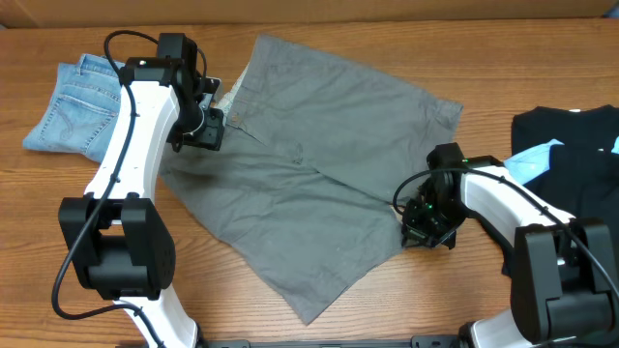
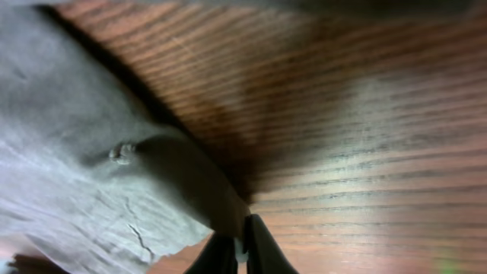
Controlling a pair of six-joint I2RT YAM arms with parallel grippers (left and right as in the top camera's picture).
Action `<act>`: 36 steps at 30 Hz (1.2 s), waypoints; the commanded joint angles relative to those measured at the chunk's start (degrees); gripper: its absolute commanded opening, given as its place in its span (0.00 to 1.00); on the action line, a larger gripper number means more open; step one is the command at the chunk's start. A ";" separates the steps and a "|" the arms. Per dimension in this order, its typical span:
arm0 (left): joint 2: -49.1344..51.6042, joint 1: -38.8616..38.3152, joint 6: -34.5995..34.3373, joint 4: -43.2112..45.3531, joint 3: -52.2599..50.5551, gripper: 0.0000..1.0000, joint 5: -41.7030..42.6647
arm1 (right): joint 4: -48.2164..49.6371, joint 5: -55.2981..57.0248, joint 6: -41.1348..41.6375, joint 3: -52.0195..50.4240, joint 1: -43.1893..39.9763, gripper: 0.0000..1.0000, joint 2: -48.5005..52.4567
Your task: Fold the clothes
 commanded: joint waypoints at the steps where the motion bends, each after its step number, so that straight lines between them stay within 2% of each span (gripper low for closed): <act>1: 0.52 0.07 1.07 0.20 -0.15 0.59 -0.61 | -0.52 0.39 0.42 2.01 -2.12 0.04 -0.46; 13: 0.52 0.07 1.01 2.38 -4.74 0.60 -2.71 | -1.99 8.15 0.20 5.46 -16.92 0.04 -0.61; 14: 0.52 0.07 0.92 3.10 -5.60 0.60 -2.51 | -1.95 8.70 0.20 5.49 -18.23 0.07 -0.61; 16: 0.52 0.07 0.85 4.37 -7.19 0.61 -2.16 | -1.99 8.79 0.22 5.77 -20.48 0.29 -0.61; 18: 0.52 0.04 0.87 5.16 -8.52 0.61 -1.31 | -2.80 5.25 -2.14 6.64 -22.40 0.32 -0.81; 20: 0.52 0.04 0.87 5.68 -9.64 0.61 -1.14 | -3.19 -1.53 -7.89 7.30 -23.58 0.36 -1.77; 23: 0.52 0.07 0.87 6.91 -11.04 0.62 -1.22 | -4.90 -8.17 -12.61 7.34 -23.41 0.40 -4.92; 27: 0.52 0.07 0.87 8.72 -12.13 0.63 -1.20 | -9.25 -8.00 -12.55 7.32 -20.15 0.43 -7.87; 34: 0.52 0.04 0.87 11.87 -12.20 0.63 -1.22 | -10.47 -7.87 -7.32 3.34 -10.23 0.43 -8.22; 36: 0.52 0.04 0.85 12.11 -12.20 0.64 -1.20 | -10.58 -7.61 -5.66 1.29 -6.80 0.47 -8.22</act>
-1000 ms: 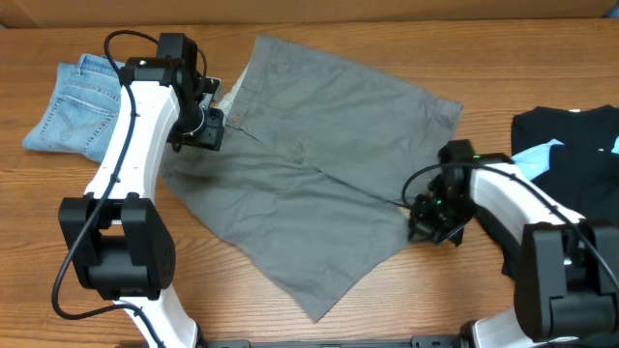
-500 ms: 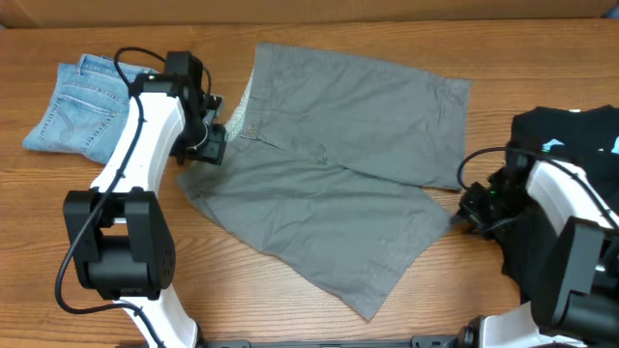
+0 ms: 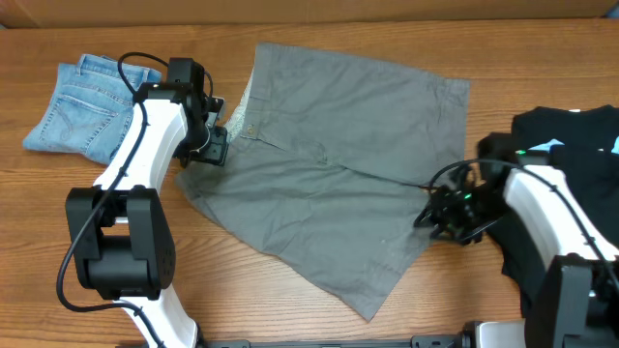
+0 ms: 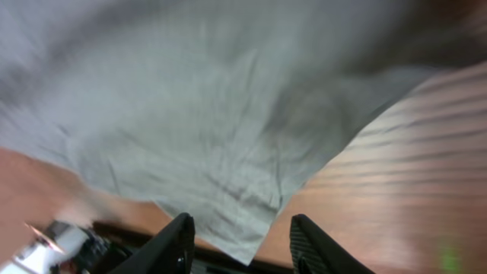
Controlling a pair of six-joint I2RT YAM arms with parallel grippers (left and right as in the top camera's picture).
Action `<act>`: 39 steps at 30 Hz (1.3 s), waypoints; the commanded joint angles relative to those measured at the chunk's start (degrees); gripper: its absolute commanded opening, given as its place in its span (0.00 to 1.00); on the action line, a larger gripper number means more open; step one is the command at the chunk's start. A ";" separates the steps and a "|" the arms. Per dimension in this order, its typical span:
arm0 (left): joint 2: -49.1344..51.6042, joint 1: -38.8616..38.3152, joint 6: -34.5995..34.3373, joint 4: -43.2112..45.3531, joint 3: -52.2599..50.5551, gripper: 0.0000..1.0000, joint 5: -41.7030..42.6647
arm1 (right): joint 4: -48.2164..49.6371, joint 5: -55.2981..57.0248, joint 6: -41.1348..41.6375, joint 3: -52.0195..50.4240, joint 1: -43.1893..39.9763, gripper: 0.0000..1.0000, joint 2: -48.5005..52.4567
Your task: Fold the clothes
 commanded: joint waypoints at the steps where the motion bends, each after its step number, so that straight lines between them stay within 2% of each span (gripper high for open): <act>1: 0.50 0.07 0.87 0.33 -0.31 0.64 0.70 | -0.35 -0.63 3.74 -3.85 5.40 0.48 -0.79; 13: 0.50 0.07 0.90 0.42 -0.31 0.65 0.70 | 3.21 -1.25 18.21 -14.64 25.31 0.51 -0.79; 22: 0.50 0.07 0.87 0.76 -0.31 0.65 0.70 | 14.58 -4.09 20.83 -16.44 34.75 0.52 -0.79; 24: 0.50 0.07 0.87 0.83 -0.31 0.66 0.70 | 14.95 -3.76 20.81 -16.44 34.82 0.47 -0.79; 25: 0.50 0.07 0.87 0.87 -0.31 0.66 0.70 | 14.67 -2.93 20.79 -16.44 34.82 0.41 -0.79; 27: 0.50 0.07 0.87 0.87 -0.31 0.66 0.70 | 13.33 -1.11 20.76 -16.46 34.82 0.16 -0.79; 29: 0.50 0.07 0.87 0.85 -0.31 0.66 0.68 | 10.95 0.85 20.87 -16.50 34.82 0.04 -0.79; 31: 0.50 0.07 0.90 0.83 -0.31 0.66 0.68 | 8.50 3.41 21.94 -16.50 34.80 0.04 -0.79; 36: 0.50 0.07 0.90 0.85 -0.31 0.66 0.68 | -1.53 20.20 34.58 -16.48 33.07 0.04 -0.79; 39: 0.50 0.07 0.87 1.03 -0.31 0.67 0.68 | -1.53 20.48 35.98 -16.44 31.69 0.04 -0.79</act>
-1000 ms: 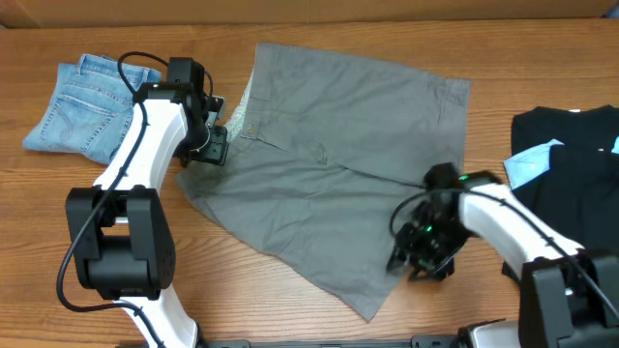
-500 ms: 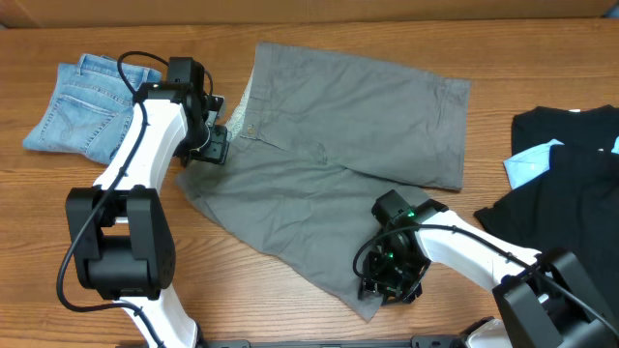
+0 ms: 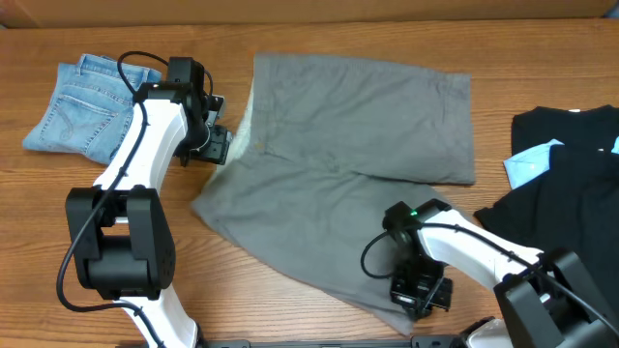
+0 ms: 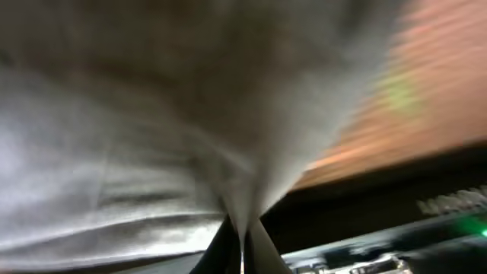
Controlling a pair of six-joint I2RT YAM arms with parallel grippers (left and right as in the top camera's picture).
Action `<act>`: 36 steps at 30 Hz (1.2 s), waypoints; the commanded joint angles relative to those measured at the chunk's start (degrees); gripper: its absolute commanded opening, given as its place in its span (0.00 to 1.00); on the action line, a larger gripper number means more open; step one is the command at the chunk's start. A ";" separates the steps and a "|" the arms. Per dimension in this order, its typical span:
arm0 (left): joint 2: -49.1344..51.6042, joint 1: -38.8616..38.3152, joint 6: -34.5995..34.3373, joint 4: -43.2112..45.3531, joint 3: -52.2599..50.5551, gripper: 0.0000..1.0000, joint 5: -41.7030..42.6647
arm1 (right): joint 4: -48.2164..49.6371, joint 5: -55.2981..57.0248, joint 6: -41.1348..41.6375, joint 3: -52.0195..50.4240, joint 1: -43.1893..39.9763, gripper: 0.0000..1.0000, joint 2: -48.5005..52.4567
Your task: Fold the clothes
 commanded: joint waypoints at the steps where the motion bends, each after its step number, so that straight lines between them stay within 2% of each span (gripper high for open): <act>1: 0.50 0.07 0.85 0.42 -0.31 0.67 0.72 | 1.07 5.66 5.44 -0.02 -1.33 0.04 -0.79; 5: 0.50 0.04 0.83 0.37 -0.31 0.71 1.01 | 2.40 2.95 5.27 0.37 -1.40 0.27 -0.90; 10: 0.50 0.04 1.57 1.60 -0.31 0.75 11.52 | 1.97 2.49 5.77 2.36 -1.40 0.29 -6.54; 14: 0.52 -0.57 2.32 4.46 -0.33 0.76 16.15 | 1.60 2.58 6.58 5.18 -1.40 0.45 -15.34; 19: 0.52 -1.99 4.52 7.78 -1.95 0.75 13.99 | 4.11 3.02 4.76 8.57 -1.40 0.61 -25.31; 22: 0.55 -2.14 4.55 9.90 -4.07 0.73 12.41 | 6.60 2.97 3.56 9.14 -1.38 0.66 -29.70; 25: 0.55 -2.16 4.55 12.39 -6.82 0.66 13.22 | 9.42 3.02 1.70 9.14 -1.38 0.67 -32.63; 29: 0.55 -2.36 4.74 13.68 -10.43 0.60 13.22 | 12.44 3.02 1.68 9.14 -1.40 0.70 -33.64; 33: 0.55 -2.36 5.57 14.60 -11.82 0.47 13.16 | 15.04 3.02 1.49 9.11 -1.40 0.71 -33.46; 35: 0.55 -2.36 5.57 14.93 -11.82 0.35 13.16 | 15.74 2.99 0.72 9.14 -1.40 0.71 -33.46; 36: 0.55 -2.34 5.60 14.67 -11.82 0.20 13.00 | 15.82 3.21 0.42 9.14 -1.40 0.71 -33.46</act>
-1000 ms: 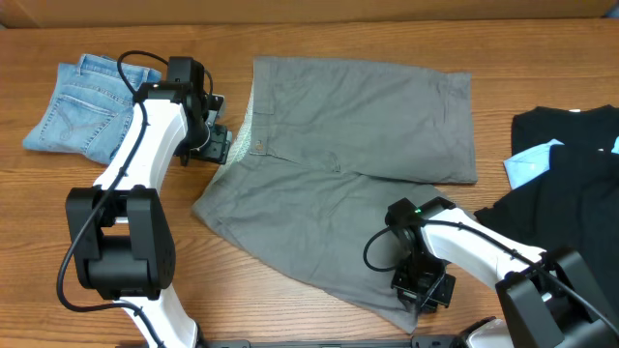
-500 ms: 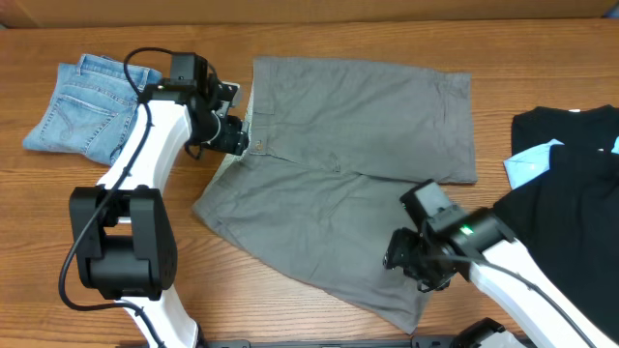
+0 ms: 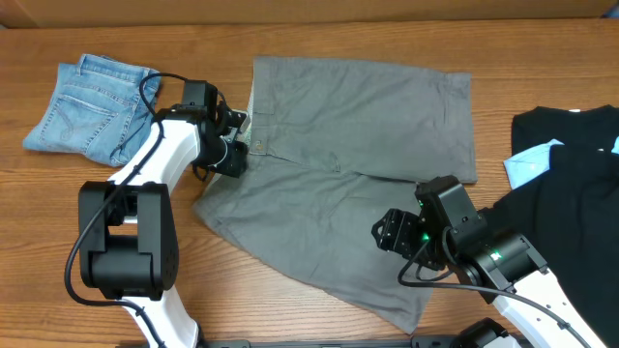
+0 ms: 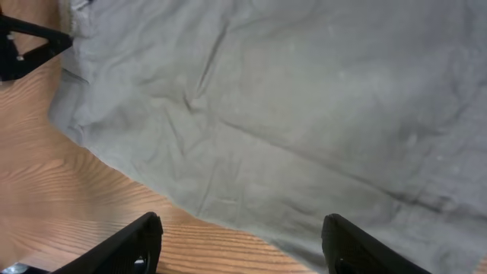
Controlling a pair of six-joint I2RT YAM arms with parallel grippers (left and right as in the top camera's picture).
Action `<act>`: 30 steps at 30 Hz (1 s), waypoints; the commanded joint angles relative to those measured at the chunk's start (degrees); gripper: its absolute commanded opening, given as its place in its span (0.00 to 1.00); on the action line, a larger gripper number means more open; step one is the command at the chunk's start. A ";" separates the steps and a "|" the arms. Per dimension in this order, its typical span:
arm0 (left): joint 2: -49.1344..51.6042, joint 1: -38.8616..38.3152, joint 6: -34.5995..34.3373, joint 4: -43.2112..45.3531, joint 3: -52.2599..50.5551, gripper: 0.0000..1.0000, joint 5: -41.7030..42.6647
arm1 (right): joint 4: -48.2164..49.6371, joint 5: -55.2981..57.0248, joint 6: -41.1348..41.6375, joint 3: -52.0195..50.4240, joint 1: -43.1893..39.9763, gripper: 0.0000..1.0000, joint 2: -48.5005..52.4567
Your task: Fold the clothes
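Note:
Grey shorts (image 3: 358,184) lie spread flat mid-table, waistband to the left and both legs reaching right; the near leg (image 4: 304,114) slants toward the front edge. My left gripper (image 3: 232,155) rests at the waistband's left edge; the overhead view does not show whether it grips the cloth. My right gripper (image 3: 385,232) hovers over the near leg, its fingers (image 4: 144,243) wide apart and nothing between them. In the right wrist view the grey cloth fills most of the frame above a strip of bare wood.
Folded blue jeans (image 3: 82,116) lie at the back left. A heap of black clothes (image 3: 571,164) with a light blue piece (image 3: 532,159) sits at the right edge. The wooden table (image 3: 290,309) shows bare along the front.
My right gripper was shut on the near leg's hem by the front edge; now it is open and higher, over that leg. My left gripper has shifted slightly right along the waistband.
The shorts lay skewed, my left gripper at the waistband and my right shut on a leg hem at the right. Then they lay further right with my right gripper open. Then the far leg lay straight and my right held the near hem. Now it is open.

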 commanded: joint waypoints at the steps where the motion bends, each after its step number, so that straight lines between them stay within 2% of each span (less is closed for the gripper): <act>1: 0.55 -0.31 0.96 -0.22 -0.35 0.09 -0.04 | 0.42 0.98 -1.49 1.18 -0.20 0.71 -0.48; 2: 0.55 -0.07 0.96 -0.70 -0.35 0.04 -0.63 | 0.39 1.03 -1.66 1.18 -0.20 0.71 -0.48; 5: 0.55 1.03 0.22 -2.27 -0.35 0.04 -3.87 | 0.11 1.97 -1.66 1.16 -0.20 0.71 -0.48; 10: 0.52 5.35 -5.01 -5.62 -0.35 0.04 -9.62 | -0.55 5.40 -1.66 1.16 -0.20 0.71 -0.11; 15: 0.52 12.39 -7.52 -8.31 -0.35 0.04 -10.36 | -1.16 8.35 -1.53 0.94 -0.22 0.72 2.62; 20: 0.46 18.10 -10.05 -9.60 -0.35 0.04 -10.38 | -1.77 8.70 -1.42 0.94 -1.55 0.75 9.64; 22: 0.22 19.52 -10.43 -9.49 -0.33 0.04 -7.80 | -1.79 8.63 -1.42 0.94 -2.25 0.75 13.07; 27: -1.33 20.09 -9.55 -9.88 0.44 0.04 -5.92 | -0.02 9.86 -1.70 0.94 -4.39 0.76 22.05; 30: -2.97 19.58 -9.57 -9.97 1.05 0.04 -5.84 | 4.90 9.73 -5.51 0.94 -6.27 0.75 26.69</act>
